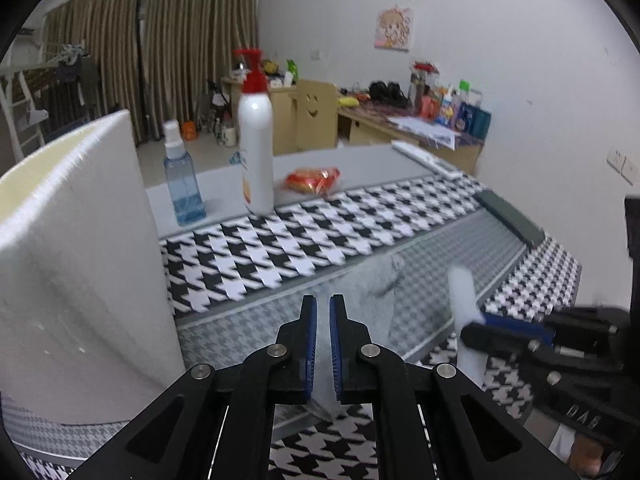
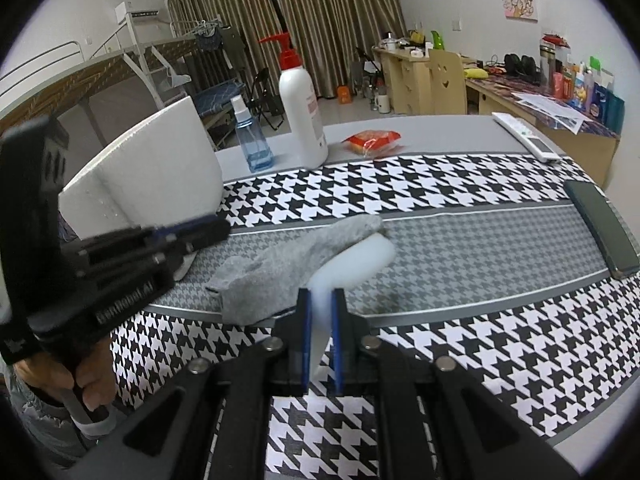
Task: Organize soft objects
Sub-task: 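Lift the sock and tube and carry both over the foam box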
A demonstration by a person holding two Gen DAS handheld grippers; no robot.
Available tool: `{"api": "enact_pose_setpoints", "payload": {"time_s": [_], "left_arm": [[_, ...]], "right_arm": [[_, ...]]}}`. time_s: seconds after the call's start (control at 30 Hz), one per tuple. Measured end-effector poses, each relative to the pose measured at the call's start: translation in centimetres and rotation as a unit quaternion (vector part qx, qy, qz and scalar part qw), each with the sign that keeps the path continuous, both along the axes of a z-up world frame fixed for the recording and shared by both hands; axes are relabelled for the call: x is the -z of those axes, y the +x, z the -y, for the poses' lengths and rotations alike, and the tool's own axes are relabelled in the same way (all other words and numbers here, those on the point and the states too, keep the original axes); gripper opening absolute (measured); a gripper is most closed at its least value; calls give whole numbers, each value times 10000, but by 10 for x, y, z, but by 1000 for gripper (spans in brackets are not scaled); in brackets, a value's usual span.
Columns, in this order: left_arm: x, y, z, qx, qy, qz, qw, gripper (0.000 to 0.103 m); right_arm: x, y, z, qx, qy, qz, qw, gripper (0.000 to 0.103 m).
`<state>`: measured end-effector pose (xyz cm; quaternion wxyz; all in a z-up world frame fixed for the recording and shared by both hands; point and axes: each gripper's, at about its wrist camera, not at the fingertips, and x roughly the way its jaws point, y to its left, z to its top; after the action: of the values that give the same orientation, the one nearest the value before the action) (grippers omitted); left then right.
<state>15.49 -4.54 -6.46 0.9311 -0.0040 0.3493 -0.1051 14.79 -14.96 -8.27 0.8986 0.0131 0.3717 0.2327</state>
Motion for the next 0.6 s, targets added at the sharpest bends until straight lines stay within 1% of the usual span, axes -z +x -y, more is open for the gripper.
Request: {"api": "enact_pose_setpoints", "payload": {"time_s": [0.07,0.13,0.17,0.2,0.23,0.27,0.3,0.6], "left_arm": [[4,0,3,82,66,-54,9999,7],[8,1,5,129,98,-144,9998,11],[10,2,6,165,102,-184,9996,16],[12,3,7,202,128,-227,9995,25],[14,3,9,241,168,-264,9992,31],[16,3,10,252,184,-271,9991,39],[17,2,11,256,194,-280,9991,42],[40,12,19,485,297,-718,9958,44]], "right_arm": [[-1,0,2,7,9,1,10000,12],[-1,-1,3,20,20,-3,10000,12],[-1,-1,4,28,21,-6,10000,12],[-1,-1,5,37,25,-2,10000,12],[-1,-1,6,45,35,-4,10000,12],[-1,0,7,50,46,-6,10000,12],[-1,0,8,52,50,-4,10000,12],[-2,-2,12,76,84,1,9999,12]]}}
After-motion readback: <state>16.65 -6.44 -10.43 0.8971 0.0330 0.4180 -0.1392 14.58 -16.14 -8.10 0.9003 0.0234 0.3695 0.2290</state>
